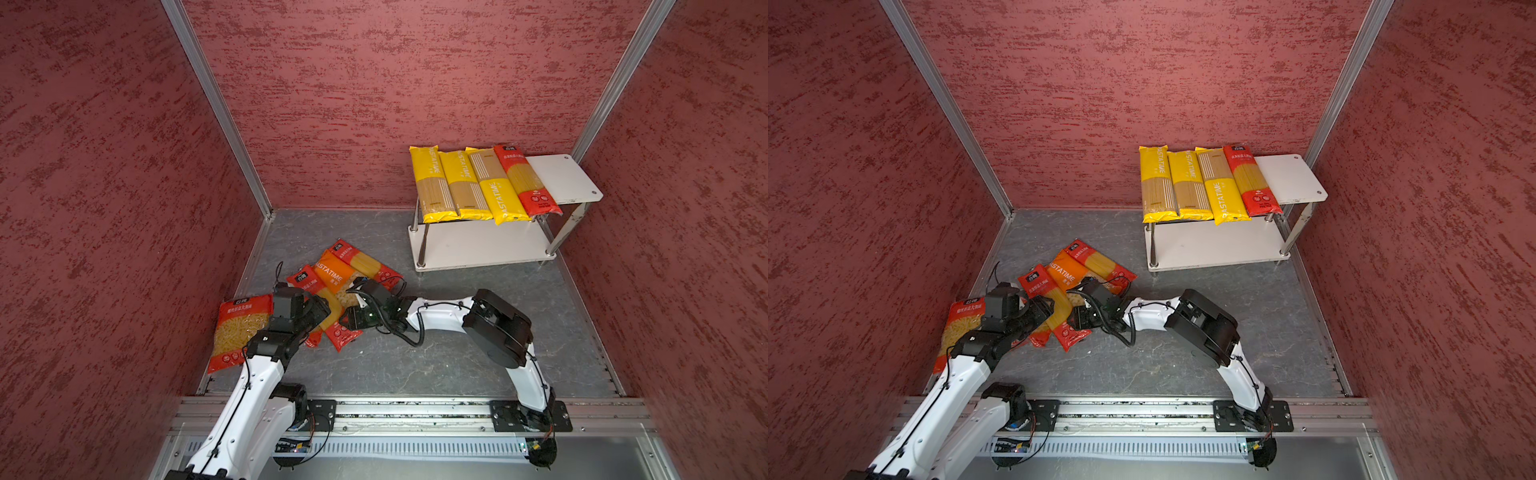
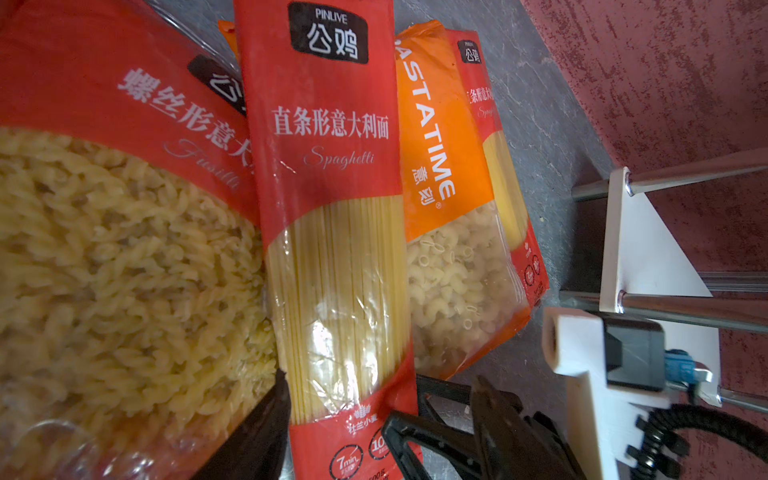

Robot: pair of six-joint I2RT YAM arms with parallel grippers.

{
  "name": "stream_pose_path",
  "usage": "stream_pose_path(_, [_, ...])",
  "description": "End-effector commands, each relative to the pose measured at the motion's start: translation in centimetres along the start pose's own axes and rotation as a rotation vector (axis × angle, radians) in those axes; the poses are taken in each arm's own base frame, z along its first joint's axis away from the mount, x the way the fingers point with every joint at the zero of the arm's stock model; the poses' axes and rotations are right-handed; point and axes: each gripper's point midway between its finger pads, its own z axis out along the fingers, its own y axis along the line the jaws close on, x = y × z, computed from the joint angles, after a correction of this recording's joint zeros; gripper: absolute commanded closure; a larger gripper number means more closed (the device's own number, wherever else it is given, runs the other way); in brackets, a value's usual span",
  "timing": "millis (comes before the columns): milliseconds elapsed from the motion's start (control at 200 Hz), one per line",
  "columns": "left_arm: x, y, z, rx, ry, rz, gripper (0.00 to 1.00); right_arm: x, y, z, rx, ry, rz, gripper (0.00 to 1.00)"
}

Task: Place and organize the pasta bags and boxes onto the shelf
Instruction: 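Grasp a second red spaghetti bag on the floor with both grippers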

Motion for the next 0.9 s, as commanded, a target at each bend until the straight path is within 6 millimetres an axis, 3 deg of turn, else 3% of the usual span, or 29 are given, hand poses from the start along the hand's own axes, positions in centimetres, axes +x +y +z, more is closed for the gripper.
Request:
stream_pose_path(0, [-0.1,-0.6,0.0,0.034,-0.003,0.004,0.32,1.2,0.7,1.0,-0.066,0.071,0.021,0.57])
stream_pose_path(190, [-0.5,-1.2,-0.4,0.048,-0.009,0.018,0.32,0.3,1.1,0.1,-0.048,0.032,-0.019,0.81])
stream_pose_path(336, [-0.9,-1.8,-0.8,0.058,-0.017,0.028,0.32,-0.5,1.4,-1.7,-0.046,-0.036,-0.046,0.92])
stream_pose_path(501, [-1.3,-3.2,-1.3,0.099,-0.02,0.044,0.32,-2.3,1.4,-5.5,-0.022,-0.16,-0.055,0.99])
stream_pose_path(611, [-1.2,-4.8,-1.4,0.143,-0.006,0.082,0.32,-3.1,-1.1,-9.3,0.043,-0.266,0.035,1.0])
stream_pose_path(751, [0.2,-7.4,-1.0,0.214,0.035,0.172,0.31,-1.6,-5.3,-13.7,0.142,-0.358,0.174,1.0])
stream_pose_path(812, [1.4,-8.2,-0.3,0.235,0.069,0.193,0.31,-0.4,-5.6,-14.3,0.13,-0.347,0.199,1.0])
stream_pose_path(892, [3.1,-8.4,0.9,0.237,0.125,0.192,0.3,1.5,-4.5,-13.7,0.045,-0.26,0.224,0.94])
